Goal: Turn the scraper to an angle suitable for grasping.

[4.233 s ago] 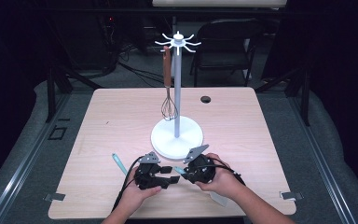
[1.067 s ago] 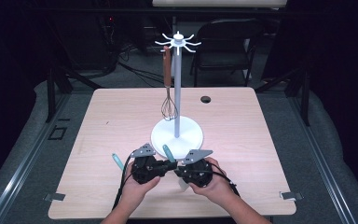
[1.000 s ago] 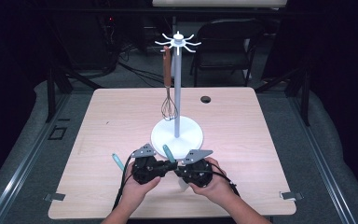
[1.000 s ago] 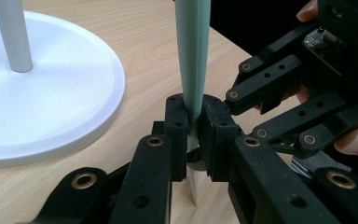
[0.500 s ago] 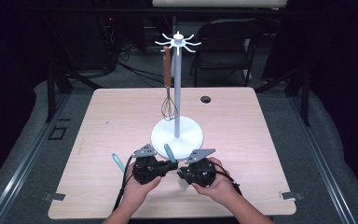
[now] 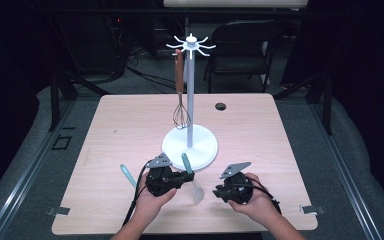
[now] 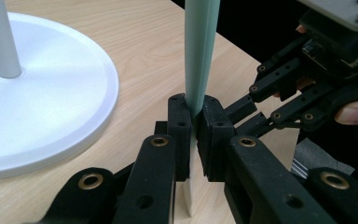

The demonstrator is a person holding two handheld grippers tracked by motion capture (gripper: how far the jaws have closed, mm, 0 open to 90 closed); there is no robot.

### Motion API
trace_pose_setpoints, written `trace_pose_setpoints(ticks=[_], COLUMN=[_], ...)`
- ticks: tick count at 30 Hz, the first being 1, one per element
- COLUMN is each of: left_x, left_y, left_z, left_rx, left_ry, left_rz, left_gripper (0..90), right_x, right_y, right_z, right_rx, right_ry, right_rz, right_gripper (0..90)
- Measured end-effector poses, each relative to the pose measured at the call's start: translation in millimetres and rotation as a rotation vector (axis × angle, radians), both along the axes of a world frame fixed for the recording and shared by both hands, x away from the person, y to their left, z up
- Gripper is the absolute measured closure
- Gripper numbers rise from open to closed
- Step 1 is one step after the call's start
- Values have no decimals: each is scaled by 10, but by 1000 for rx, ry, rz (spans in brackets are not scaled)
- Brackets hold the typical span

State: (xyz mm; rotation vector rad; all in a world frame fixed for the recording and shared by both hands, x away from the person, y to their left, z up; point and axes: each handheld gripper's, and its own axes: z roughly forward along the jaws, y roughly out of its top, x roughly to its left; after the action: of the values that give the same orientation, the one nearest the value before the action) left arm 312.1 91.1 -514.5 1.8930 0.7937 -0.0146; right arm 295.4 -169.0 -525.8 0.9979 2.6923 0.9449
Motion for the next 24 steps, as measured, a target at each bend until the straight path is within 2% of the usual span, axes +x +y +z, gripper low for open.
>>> trace_pose_setpoints(ticks=[4, 8, 11, 12, 15, 19, 24], left_x=[17, 34, 59, 69, 101, 151, 238], left_y=[-48, -92, -106, -108, -107, -104, -83], left_z=[42, 108, 177, 203, 288, 410, 601], left_rx=[28, 65, 80, 87, 108, 135, 149], left_ry=[0, -17, -30, -35, -43, -58, -61], left_rz=[-12, -21, -24, -26, -31, -39, -53], left_gripper=[846, 848, 848, 848, 848, 847, 848], right_x=[32, 42, 44, 45, 38, 31, 32], right_y=[-149, -249, -298, -312, -323, -313, -307], right_z=[-35, -36, -35, -28, -42, -77, -100], right_rx=[11, 29, 48, 40, 66, 63, 64], right_ry=[41, 45, 38, 32, 27, 21, 15], right_rz=[-29, -61, -79, -81, -91, -88, -87], right_gripper=[755, 742, 739, 738, 737, 726, 698])
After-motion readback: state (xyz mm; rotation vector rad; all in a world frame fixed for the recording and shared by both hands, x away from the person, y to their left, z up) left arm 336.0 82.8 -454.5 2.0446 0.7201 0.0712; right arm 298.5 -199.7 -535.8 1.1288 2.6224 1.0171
